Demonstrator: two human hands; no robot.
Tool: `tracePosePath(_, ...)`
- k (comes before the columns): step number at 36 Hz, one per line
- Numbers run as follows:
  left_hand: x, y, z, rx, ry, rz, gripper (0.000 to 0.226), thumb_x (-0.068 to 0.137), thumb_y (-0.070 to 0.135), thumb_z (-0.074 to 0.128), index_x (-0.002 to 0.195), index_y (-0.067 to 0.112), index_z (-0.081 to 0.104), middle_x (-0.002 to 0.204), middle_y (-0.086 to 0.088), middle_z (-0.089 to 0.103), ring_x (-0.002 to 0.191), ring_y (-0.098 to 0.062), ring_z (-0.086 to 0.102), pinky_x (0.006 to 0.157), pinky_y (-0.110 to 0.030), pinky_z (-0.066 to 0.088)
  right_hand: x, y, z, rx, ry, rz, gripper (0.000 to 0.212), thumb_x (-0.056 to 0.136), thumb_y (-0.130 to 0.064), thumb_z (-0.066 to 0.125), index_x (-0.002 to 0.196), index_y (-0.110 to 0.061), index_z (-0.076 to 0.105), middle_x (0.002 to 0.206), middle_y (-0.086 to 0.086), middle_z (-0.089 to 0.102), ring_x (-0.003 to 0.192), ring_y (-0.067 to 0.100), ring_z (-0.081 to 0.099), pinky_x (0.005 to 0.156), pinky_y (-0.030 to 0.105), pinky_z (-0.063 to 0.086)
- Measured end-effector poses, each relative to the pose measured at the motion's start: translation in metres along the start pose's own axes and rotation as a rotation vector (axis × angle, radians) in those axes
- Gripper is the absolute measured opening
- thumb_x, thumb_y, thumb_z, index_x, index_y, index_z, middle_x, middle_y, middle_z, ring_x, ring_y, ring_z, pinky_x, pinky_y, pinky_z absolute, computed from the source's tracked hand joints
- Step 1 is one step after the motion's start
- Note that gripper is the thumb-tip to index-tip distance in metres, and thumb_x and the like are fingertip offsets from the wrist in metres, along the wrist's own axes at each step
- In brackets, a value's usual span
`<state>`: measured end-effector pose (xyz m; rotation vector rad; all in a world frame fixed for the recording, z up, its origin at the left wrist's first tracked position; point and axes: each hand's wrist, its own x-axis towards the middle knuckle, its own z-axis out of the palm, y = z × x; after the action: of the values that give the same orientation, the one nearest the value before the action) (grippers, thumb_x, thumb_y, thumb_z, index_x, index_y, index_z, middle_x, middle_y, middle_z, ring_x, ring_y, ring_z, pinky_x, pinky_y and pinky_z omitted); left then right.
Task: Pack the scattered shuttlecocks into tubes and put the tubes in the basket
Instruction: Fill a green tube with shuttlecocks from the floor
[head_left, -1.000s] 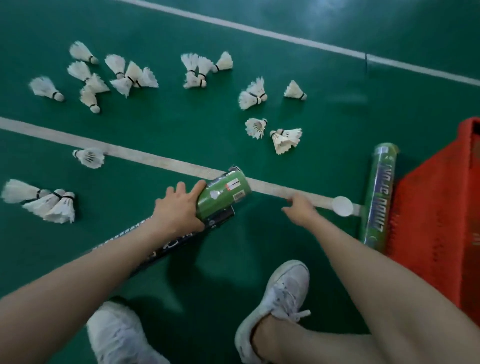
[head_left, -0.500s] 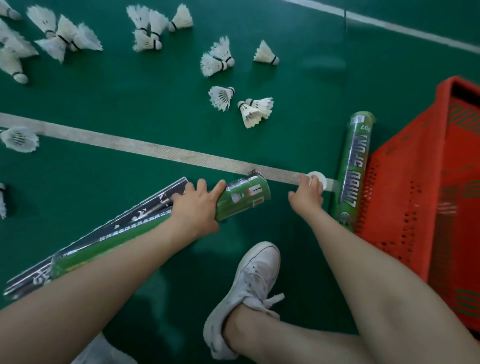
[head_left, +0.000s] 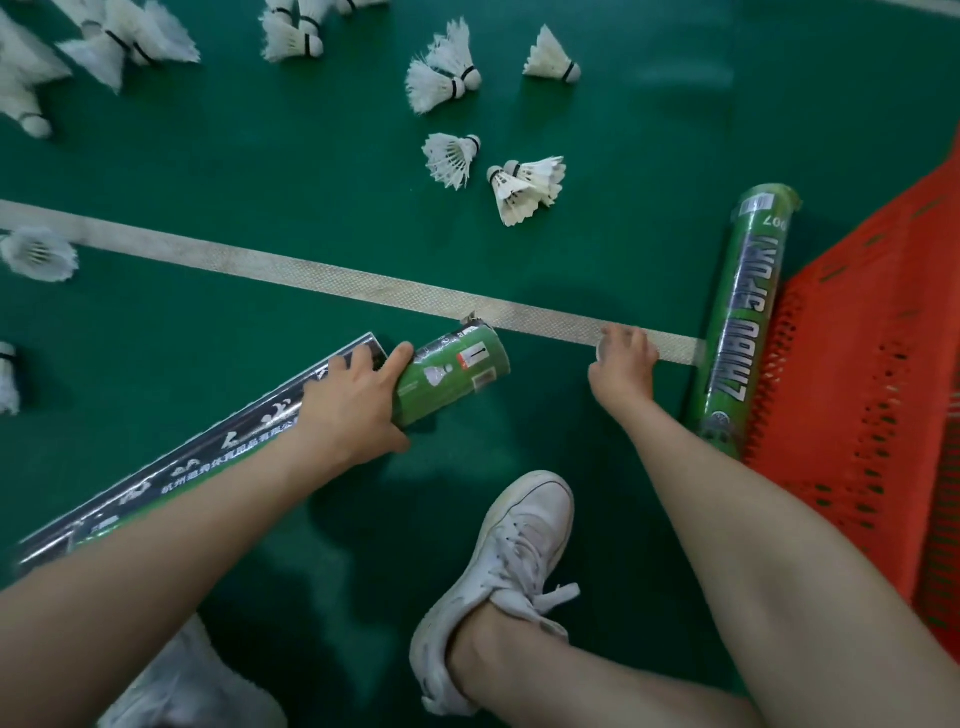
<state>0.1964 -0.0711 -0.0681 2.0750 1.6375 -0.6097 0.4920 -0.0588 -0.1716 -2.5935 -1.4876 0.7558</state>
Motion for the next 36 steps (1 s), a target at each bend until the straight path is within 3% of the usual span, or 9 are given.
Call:
tracePosePath(7,-0.020,-0.014,0.000,-0.014,-0.005,-0.049,0.106,0.070,0.049,0.074,0.149,0.033,0.006,0.133,-0.011,0.035,0.120,-0.033,0.040,0.088,-0.046,0.049,-0.034,-0.060,0.012,-0.049,-0.093,-0.259,0.059,0.082,-0.030,0.066,0.136,-0.021,0.044,0.131,0.012,0.037,0.122,0.032,0.031,0.102,0.038,0.035)
tracePosePath(10,-0.032,-0.026,-0.004,-0.032,0.022,-0.087,0.106,0.069,0.047,0.075,0.149,0.033,0.007,0.129,-0.011,0.036,0.116,-0.033,0.041,0.085,-0.045,0.049,-0.045,-0.098,0.000,0.209,-0.070,-0.262,0.047,0.087,-0.031,0.060,0.132,-0.022,0.050,0.123,0.012,0.037,0.116,0.029,0.033,0.098,0.034,0.034)
tracePosePath(13,-0.046,-0.038,-0.010,-0.084,0.066,-0.119,0.105,0.069,0.045,0.075,0.148,0.033,0.006,0.126,-0.010,0.037,0.114,-0.033,0.041,0.085,-0.046,0.049,-0.058,-0.137,-0.023,0.625,-0.166,-0.189,0.037,0.091,-0.027,0.052,0.127,-0.022,0.056,0.113,0.005,0.040,0.100,0.019,0.044,0.078,0.024,0.039)
tracePosePath(16,-0.064,-0.051,-0.019,-0.163,0.136,-0.126,0.104,0.070,0.044,0.075,0.147,0.032,0.006,0.124,-0.009,0.036,0.115,-0.031,0.040,0.086,-0.047,0.049,-0.084,-0.171,-0.043,0.830,-0.327,-0.247,0.036,0.089,-0.036,0.050,0.123,-0.030,0.059,0.120,0.003,0.047,0.104,0.012,0.050,0.090,0.030,0.045)
tracePosePath(18,-0.078,-0.059,-0.025,-0.203,0.200,-0.124,0.103,0.071,0.044,0.075,0.147,0.031,0.006,0.122,-0.008,0.036,0.114,-0.030,0.040,0.085,-0.046,0.049,-0.105,-0.192,-0.054,0.875,-0.395,-0.324,0.034,0.086,-0.041,0.051,0.117,-0.035,0.061,0.126,0.007,0.049,0.110,0.014,0.054,0.091,0.031,0.047)
tracePosePath(22,-0.109,-0.076,-0.041,-0.271,0.302,-0.154,0.101,0.072,0.046,0.073,0.147,0.031,0.007,0.121,-0.007,0.036,0.113,-0.029,0.040,0.084,-0.045,0.048,-0.149,-0.229,-0.073,0.931,-0.440,-0.419,0.029,0.086,-0.038,0.053,0.113,-0.035,0.063,0.124,0.017,0.051,0.099,0.020,0.062,0.066,0.017,0.050)
tracePosePath(30,-0.180,-0.109,-0.079,-0.363,0.401,-0.175,0.098,0.071,0.038,0.074,0.147,0.030,0.012,0.118,-0.006,0.038,0.108,-0.027,0.041,0.083,-0.044,0.048,-0.229,-0.282,-0.121,0.861,-0.399,-0.609,0.030,0.101,-0.026,0.041,0.128,-0.019,0.053,0.122,0.009,0.037,0.096,0.008,0.048,0.057,0.000,0.041)
tracePosePath(32,-0.198,-0.115,-0.092,-0.360,0.433,-0.159,0.098,0.072,0.036,0.073,0.147,0.029,0.012,0.119,-0.006,0.038,0.108,-0.028,0.042,0.086,-0.046,0.048,-0.247,-0.294,-0.138,0.835,-0.422,-0.641,0.034,0.101,-0.032,0.038,0.133,-0.024,0.049,0.128,0.009,0.038,0.104,0.013,0.049,0.062,0.005,0.046)
tracePosePath(36,-0.233,-0.131,-0.118,-0.355,0.479,-0.120,0.102,0.070,0.037,0.076,0.149,0.029,0.011,0.124,-0.006,0.038,0.111,-0.028,0.042,0.091,-0.048,0.046,-0.281,-0.307,-0.168,0.773,-0.428,-0.768,0.041,0.100,-0.047,0.033,0.140,-0.035,0.040,0.140,0.002,0.041,0.124,0.018,0.046,0.105,0.039,0.041)
